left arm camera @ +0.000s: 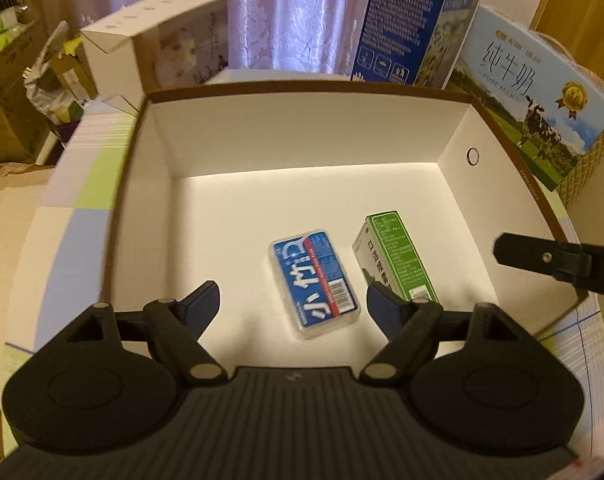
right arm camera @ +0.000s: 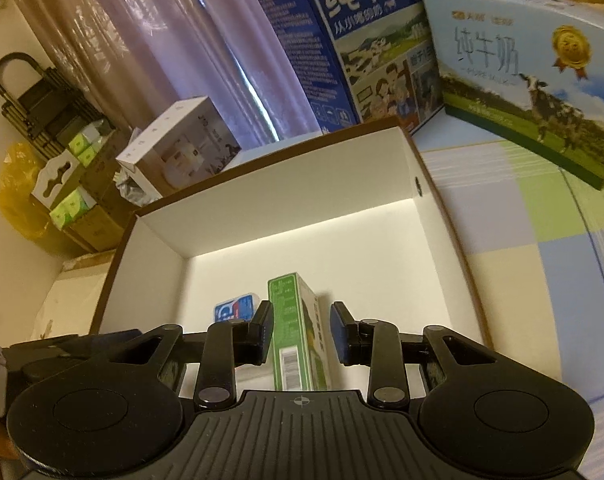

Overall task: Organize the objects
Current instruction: 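Carry both boxes into the brown box and open both tools to release, then withdraw both tools from the brown box back over the table items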

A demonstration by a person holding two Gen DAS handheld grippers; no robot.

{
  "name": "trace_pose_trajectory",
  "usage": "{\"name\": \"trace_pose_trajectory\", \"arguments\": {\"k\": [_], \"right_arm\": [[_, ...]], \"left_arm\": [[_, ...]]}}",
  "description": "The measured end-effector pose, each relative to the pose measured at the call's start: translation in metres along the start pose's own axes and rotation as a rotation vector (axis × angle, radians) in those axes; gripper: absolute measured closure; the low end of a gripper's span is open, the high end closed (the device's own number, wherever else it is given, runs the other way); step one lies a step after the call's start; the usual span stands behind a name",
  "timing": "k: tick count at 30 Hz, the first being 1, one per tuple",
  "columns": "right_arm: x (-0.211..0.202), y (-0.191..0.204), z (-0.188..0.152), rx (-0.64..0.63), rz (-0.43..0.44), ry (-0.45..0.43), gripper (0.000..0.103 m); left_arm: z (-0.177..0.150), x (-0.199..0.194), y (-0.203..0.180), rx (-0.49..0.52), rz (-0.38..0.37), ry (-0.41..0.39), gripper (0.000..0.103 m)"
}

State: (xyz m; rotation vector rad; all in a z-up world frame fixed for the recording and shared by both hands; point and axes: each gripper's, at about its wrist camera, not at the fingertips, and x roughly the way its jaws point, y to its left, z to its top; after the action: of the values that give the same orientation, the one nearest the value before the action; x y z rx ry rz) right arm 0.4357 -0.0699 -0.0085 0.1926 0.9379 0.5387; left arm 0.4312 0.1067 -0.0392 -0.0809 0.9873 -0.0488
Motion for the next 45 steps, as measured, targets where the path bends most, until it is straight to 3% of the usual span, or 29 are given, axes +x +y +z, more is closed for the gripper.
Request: {"name": "trace_pose_trajectory", "arguments": {"k": [19, 24, 35, 37, 39, 45], "right_arm": [[-0.085, 0.006, -0.047, -0.003, 0.022, -0.097, 0.074], [-0.105, 0.007, -0.065, -0.034, -0.018, -0.126, 0.074], [-0.133, -0.002, -0.083, -0.034, -0.004, -0.094, 0.073], [-0.137, -0.005, -0.086, -0.029, 0.008, -0.083, 0.069], [-0.138, -0.009, -0.089, -0.016, 0.010, -0.068, 0.056], [-0.142, -0.014, -0.098, -0.014, -0.009, -0.036, 0.044]], "left_arm": [[-0.053, -0.094, 0.009, -0.037, 0.038, -0.098, 0.013], [-0.072, -0.112, 0.003, -0.025, 0.066, -0.109, 0.009], [-0.103, -0.142, -0.005, -0.038, 0.083, -0.123, 0.005], [-0.108, -0.146, -0.007, -0.036, 0.085, -0.129, 0.005], [-0.113, -0.150, -0.009, -0.037, 0.088, -0.133, 0.003], [-0.127, -0.156, -0.015, -0.048, 0.109, -0.122, 0.001]]}}
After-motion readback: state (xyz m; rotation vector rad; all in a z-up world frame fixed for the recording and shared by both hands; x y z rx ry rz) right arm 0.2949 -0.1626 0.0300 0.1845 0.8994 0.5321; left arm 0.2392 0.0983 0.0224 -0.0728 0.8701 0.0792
